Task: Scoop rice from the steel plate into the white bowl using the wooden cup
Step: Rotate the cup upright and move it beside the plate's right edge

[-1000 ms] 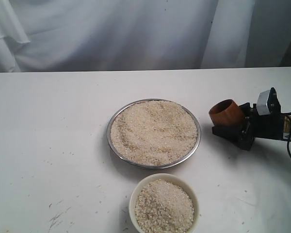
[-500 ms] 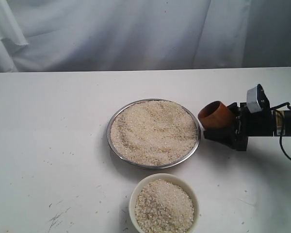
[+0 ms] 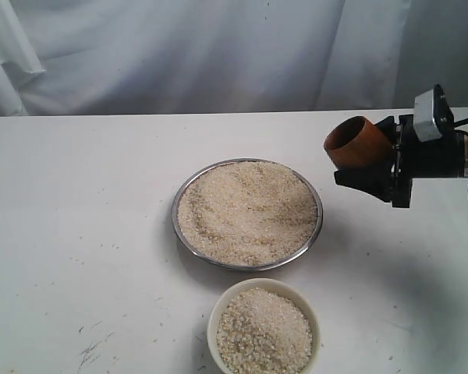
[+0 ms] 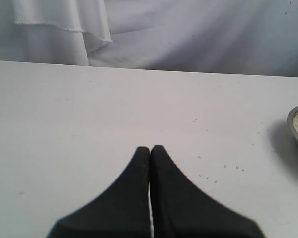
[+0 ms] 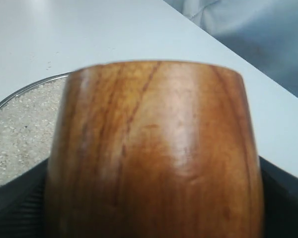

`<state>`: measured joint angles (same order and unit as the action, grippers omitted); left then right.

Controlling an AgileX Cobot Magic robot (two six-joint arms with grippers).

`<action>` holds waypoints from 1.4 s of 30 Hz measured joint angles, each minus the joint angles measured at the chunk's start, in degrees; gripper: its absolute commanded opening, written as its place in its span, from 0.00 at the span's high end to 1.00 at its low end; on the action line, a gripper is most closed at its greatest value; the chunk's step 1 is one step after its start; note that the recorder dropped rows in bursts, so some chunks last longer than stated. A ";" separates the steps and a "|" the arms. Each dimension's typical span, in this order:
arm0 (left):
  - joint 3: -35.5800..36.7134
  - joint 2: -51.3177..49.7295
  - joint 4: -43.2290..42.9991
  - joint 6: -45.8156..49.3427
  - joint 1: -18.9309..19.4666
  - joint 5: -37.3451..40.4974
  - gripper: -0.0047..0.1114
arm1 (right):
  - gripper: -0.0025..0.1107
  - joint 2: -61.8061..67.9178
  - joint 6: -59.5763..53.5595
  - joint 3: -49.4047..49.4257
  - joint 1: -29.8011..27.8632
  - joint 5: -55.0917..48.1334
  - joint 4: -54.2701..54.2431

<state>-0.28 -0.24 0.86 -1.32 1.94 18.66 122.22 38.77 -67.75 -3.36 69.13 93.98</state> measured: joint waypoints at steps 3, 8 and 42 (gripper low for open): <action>0.00 0.00 0.00 0.00 0.00 0.00 0.96 | 0.98 1.23 0.19 0.00 0.51 0.00 -0.02; 0.00 0.00 0.00 0.00 0.00 0.00 0.96 | 0.98 6.32 -0.04 0.00 2.06 0.10 -0.02; 0.00 0.00 0.00 0.00 0.00 0.00 0.96 | 0.47 9.99 4.71 0.00 2.72 -0.97 -2.60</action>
<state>-0.28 -0.24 0.86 -1.32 1.94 18.66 132.21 43.48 -67.75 -0.64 68.16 91.38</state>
